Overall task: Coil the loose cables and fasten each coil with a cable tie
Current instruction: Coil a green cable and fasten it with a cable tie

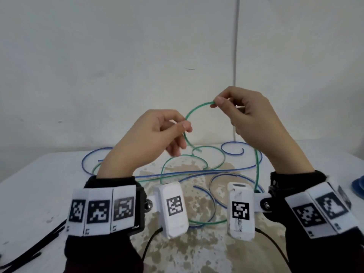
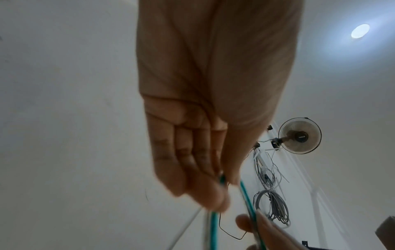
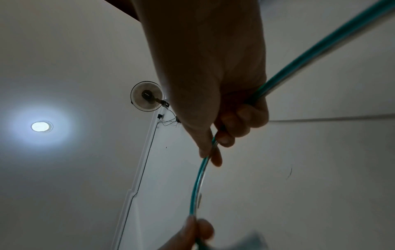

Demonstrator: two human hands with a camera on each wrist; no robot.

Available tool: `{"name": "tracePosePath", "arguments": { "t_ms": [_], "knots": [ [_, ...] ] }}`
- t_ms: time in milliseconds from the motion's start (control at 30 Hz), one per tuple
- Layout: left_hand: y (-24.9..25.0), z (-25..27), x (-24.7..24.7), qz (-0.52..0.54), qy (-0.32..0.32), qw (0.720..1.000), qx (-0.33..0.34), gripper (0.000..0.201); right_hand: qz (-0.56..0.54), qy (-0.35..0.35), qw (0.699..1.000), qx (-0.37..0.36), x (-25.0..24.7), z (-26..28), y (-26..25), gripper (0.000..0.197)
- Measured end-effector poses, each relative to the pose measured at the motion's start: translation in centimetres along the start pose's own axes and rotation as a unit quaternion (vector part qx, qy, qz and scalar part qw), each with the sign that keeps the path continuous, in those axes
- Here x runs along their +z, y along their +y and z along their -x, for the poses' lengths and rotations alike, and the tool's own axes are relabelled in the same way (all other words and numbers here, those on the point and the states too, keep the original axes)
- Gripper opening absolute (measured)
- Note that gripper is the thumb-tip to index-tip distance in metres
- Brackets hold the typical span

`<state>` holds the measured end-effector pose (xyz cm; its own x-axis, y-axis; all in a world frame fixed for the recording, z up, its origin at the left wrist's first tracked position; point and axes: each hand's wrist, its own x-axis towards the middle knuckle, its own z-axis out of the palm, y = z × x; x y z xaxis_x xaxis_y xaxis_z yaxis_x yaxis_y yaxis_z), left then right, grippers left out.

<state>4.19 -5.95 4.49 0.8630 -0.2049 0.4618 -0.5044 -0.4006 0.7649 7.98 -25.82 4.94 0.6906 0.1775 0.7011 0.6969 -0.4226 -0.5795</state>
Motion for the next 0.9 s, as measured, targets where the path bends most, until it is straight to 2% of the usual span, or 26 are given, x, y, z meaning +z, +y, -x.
{"name": "tracePosePath", "arguments": {
  "t_ms": [67, 133, 233, 367, 467, 533, 600, 733, 900],
  "knots": [
    [0.0, -0.3, 0.0, 0.075, 0.061, 0.995, 0.027, 0.021, -0.027, -0.016, 0.999, 0.044, 0.4, 0.0, -0.2, 0.025],
    [0.1, -0.5, 0.1, 0.149, 0.116, 0.980, 0.055, 0.021, -0.061, -0.070, 0.992, 0.090, 0.8, 0.1, -0.3, 0.029],
    [0.0, -0.7, 0.2, 0.225, 0.156, 0.960, 0.060, 0.018, -0.121, -0.116, 0.979, 0.115, 1.4, 0.3, -0.6, 0.032],
    [-0.4, -0.9, 1.0, 0.212, 0.140, 0.967, 0.019, 0.009, -0.251, -0.105, 0.956, 0.110, 2.3, 0.4, -1.4, 0.029],
    [-0.5, -1.0, 1.7, 0.178, 0.102, 0.979, -0.005, 0.006, -0.253, -0.071, 0.957, 0.121, 2.7, 0.4, -1.4, 0.029],
    [-0.4, -1.0, 2.1, 0.142, 0.084, 0.986, -0.016, 0.009, -0.256, -0.072, 0.955, 0.132, 2.7, 0.4, -1.3, 0.030],
    [-0.4, -1.2, 2.4, 0.126, 0.077, 0.989, -0.030, 0.015, -0.265, -0.107, 0.949, 0.137, 2.3, 0.5, -1.3, 0.031],
    [-0.4, -1.2, 2.6, 0.181, 0.065, 0.981, -0.019, 0.025, -0.203, -0.218, 0.948, 0.116, 1.7, 1.0, -1.9, 0.036],
    [-0.6, -1.1, 2.4, 0.136, 0.031, 0.990, 0.015, 0.031, -0.179, -0.231, 0.948, 0.123, 1.5, 0.9, -2.0, 0.035]
  ]
}}
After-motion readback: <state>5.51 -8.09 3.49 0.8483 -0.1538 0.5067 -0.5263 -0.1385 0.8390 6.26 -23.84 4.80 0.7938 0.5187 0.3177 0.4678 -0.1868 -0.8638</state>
